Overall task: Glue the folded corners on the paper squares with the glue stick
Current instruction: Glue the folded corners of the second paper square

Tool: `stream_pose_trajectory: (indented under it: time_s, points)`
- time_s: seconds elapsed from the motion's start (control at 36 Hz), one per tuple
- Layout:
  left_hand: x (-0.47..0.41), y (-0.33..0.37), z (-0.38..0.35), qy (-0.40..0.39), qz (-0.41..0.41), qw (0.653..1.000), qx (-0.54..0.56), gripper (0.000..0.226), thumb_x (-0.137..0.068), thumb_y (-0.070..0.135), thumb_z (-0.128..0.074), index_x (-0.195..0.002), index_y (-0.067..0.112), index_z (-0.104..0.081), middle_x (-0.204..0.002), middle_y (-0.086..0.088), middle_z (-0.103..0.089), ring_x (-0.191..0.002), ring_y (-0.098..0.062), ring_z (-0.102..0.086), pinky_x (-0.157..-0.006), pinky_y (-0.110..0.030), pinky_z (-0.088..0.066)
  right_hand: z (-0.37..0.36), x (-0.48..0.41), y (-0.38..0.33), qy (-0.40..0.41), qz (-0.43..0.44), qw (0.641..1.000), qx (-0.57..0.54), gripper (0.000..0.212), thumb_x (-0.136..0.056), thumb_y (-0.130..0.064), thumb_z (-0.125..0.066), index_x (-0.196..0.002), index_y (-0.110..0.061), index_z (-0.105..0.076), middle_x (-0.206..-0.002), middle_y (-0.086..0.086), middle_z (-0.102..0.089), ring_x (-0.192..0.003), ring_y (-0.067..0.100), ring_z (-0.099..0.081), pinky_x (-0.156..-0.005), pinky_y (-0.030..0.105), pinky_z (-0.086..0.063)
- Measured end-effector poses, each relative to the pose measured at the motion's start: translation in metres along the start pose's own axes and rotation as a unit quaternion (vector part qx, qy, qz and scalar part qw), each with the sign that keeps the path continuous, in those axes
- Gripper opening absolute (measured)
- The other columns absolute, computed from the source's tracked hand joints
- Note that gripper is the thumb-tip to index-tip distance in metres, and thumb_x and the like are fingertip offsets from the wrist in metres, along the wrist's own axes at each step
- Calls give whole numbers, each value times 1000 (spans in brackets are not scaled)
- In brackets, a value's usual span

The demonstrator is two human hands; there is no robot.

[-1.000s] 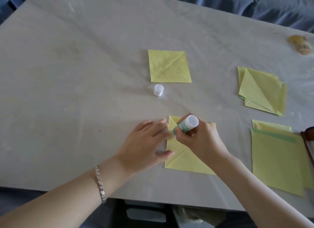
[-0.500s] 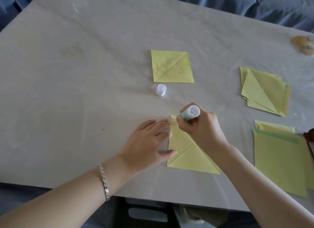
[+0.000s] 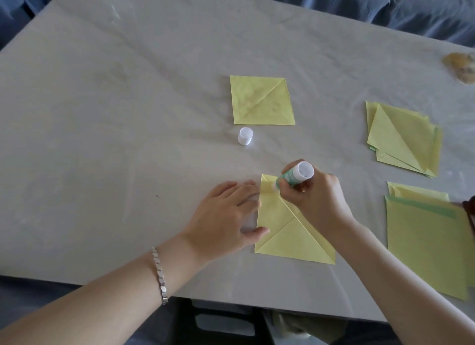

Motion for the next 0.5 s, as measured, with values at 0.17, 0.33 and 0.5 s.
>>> stream_pose_trajectory:
  time_s: [0.17,0.33,0.5]
  points:
    - [0,0,-1,0,3,1000,2,39,-74,48,-61,-82,11,-71,-105,-2,-69,-102,-16,-66,-91,-34,-44,3,-1,4,3,-11,1000,-11,10,-78,-15,-68,-78,-11,-59,-52,-8,-44,-52,7,-38,-49,11,-34]
    - [0,2,0,0,-18,1000,-7,37,-77,46,-60,-85,13,-72,-106,-1,-68,-111,-17,-61,-92,-32,-43,5,27,9,-28,-30,999,-15,17,-74,-12,-69,-72,-21,-55,-49,-18,-47,-47,5,-41,-46,10,-33]
    - [-1,3,1,-4,-17,1000,-5,37,-76,46,-58,-82,13,-72,-109,-5,-68,-108,-19,-64,-91,-33,-42,7,29,8,-28,-18,999,-9,17,-73,-8,-70,-71,-18,-56,-48,-10,-43,-48,4,-40,-48,9,-34]
Point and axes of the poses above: each hand's wrist, its own x-axis away from the middle knuckle, its own z-axis out of the back of the hand, y = z × x, the point moved 8 cm from there along -x, towards the middle knuckle
